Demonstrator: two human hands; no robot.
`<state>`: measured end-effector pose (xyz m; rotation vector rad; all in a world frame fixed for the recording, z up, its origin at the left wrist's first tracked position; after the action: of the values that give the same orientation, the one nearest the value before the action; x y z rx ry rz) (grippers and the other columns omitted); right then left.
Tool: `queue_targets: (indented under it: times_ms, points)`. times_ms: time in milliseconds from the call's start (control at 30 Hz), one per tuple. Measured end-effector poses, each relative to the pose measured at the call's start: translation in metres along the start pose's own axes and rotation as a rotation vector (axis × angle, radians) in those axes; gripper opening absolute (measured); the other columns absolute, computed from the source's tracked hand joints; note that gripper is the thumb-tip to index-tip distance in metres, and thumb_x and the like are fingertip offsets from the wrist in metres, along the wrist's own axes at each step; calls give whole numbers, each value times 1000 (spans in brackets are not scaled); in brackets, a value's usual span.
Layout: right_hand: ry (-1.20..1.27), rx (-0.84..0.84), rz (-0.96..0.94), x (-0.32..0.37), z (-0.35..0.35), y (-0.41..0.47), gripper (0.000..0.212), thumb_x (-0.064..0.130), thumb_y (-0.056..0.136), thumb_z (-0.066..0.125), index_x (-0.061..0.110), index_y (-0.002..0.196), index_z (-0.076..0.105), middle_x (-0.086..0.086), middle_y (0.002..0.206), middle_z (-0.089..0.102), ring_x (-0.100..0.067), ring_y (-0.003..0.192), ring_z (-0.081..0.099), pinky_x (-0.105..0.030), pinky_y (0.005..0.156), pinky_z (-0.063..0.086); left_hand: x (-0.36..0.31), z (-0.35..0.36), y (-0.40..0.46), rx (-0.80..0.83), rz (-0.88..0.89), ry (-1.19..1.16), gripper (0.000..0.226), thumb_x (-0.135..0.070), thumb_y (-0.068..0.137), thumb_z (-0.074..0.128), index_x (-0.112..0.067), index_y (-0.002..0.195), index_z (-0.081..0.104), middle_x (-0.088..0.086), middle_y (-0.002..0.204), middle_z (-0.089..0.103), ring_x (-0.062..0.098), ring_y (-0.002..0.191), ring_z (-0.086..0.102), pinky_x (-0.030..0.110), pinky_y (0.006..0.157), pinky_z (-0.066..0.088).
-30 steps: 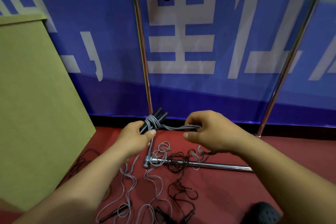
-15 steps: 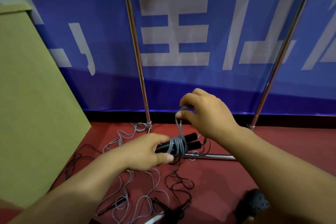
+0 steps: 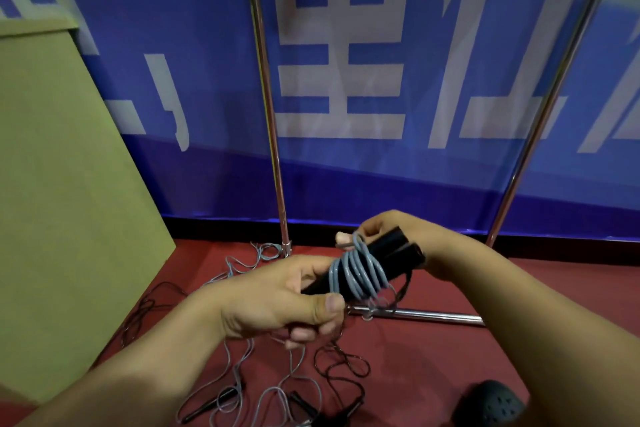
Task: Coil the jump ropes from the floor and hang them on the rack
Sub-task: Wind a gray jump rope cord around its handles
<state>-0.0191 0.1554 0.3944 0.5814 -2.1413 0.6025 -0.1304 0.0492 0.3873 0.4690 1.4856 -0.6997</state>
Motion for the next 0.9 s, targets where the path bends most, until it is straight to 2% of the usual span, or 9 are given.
queue_targets:
  times_ms: [67,133,200,367,433,567,700,767,900]
  points:
    - [85,18,28,5,7,-4,14,21,86,59,17,73,62,-1,64,57,-17,62,48,-29,60,43,-6,-5,0,-31,84,-188,42,-37,83,78,-22,118,61,2,73,54,5,48,43,18,43,38]
    - [152,28,86,11,15,-6,36,52,86,55,17,81,60,-4,70,59,-19,65,51,-31,62,45,-12,-16,0,-137,168,-313,49,-37,78,82,-15,115,59,1,71,53,5,47,43,18,43,39]
    - [213,27,114,15,20,-8,50,62,95,42,16,88,59,-5,70,58,-20,64,52,-32,62,44,-15,-28,-1,-263,235,-381,49,-38,72,87,-14,109,64,1,70,52,6,46,41,19,42,38]
    - [287,-36,110,18,17,-12,45,55,99,39,15,89,57,-3,70,56,-16,62,51,-33,66,44,-16,-50,-4,-507,291,-515,52,-39,55,96,-17,97,74,1,67,51,6,43,39,20,38,37]
    - [288,-51,122,17,13,-12,42,54,98,44,15,91,58,-2,72,57,-16,63,50,-32,65,44,-16,-54,-5,-575,295,-533,48,-40,63,91,-16,99,72,0,67,50,5,42,38,19,38,36]
    - [330,-36,99,24,4,-19,33,44,96,57,12,93,59,-3,73,57,-13,56,45,-26,54,39,-20,-61,-9,-713,314,-577,24,-31,86,56,-16,103,64,-2,66,47,4,41,35,17,38,31]
    - [348,-42,110,24,-5,-28,29,40,92,64,11,89,59,-4,68,50,-18,61,47,-32,61,47,-20,-71,-14,-809,320,-596,23,-31,85,56,-16,102,62,-4,66,48,4,42,36,16,39,31]
    - [322,-54,83,23,-10,-33,28,36,93,64,11,84,57,-1,61,46,-17,57,42,-33,60,42,-14,-83,-19,-908,265,-553,19,-31,89,57,-16,101,61,-4,65,49,4,42,37,16,39,31]
    - [305,-59,38,22,-17,-43,35,32,94,62,-3,99,63,4,57,40,-8,50,34,-23,49,28,12,-103,-30,-1108,10,-185,12,-23,101,56,-11,101,58,0,65,50,7,43,38,20,39,30]
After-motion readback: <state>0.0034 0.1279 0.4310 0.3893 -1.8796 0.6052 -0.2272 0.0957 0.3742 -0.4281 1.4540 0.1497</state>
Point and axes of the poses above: each hand's wrist, its own y-axis towards the middle knuckle, its own z-axis out of the palm, x = y × z, the point moved 7 cm from there along y, towards the middle knuckle
